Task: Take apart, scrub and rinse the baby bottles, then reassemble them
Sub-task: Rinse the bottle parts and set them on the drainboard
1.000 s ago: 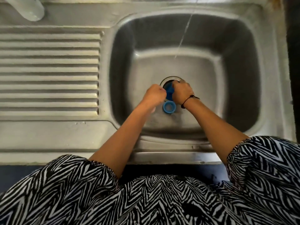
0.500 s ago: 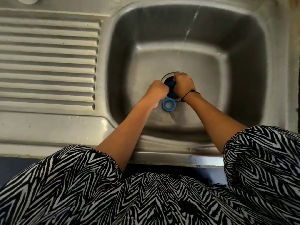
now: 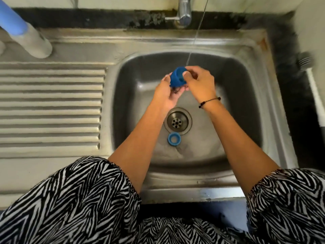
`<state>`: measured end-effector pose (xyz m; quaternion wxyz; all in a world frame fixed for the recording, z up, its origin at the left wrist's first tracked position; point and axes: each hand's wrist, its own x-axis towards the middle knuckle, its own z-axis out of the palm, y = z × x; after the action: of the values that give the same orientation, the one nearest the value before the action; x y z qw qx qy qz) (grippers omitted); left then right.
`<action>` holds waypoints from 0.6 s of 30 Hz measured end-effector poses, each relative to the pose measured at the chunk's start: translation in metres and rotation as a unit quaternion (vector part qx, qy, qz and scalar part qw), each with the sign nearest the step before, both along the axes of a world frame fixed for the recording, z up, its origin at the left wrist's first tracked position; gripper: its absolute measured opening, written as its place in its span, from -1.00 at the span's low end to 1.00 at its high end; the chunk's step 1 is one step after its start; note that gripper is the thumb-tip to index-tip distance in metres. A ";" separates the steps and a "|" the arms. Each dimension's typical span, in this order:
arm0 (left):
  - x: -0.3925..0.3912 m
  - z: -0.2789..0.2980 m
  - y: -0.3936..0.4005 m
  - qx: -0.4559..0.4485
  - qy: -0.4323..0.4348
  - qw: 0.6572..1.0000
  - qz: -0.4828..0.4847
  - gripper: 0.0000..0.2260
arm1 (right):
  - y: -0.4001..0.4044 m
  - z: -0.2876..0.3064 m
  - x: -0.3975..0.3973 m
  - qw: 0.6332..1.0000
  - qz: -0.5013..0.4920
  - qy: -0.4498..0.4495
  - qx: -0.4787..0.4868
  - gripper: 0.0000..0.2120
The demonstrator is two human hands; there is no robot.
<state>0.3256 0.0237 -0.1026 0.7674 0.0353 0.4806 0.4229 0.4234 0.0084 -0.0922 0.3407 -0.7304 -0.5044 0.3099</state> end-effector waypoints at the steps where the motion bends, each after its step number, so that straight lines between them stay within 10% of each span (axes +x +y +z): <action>1: 0.004 0.005 0.009 0.000 -0.003 1.000 0.007 -0.76 | 0.001 0.008 0.000 1.000 0.011 -0.006 0.020 -0.66; 7: 0.027 0.028 0.043 0.015 0.023 1.000 -0.007 -0.69 | -0.001 0.010 0.002 0.982 0.026 -0.148 0.112 -0.65; 12: 0.036 0.041 0.043 0.177 0.114 0.971 -0.111 -0.79 | 0.017 0.020 0.013 0.996 -0.022 -0.039 0.079 -0.90; 18: 0.033 0.029 0.038 0.551 0.442 0.687 -0.169 -0.64 | 0.037 0.045 0.007 0.868 -0.160 0.466 0.060 -0.74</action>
<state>0.3583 0.0621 -0.0739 0.3675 0.7153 0.4304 0.4100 0.4307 0.0458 -0.0467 0.6241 -0.5499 -0.1805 0.5249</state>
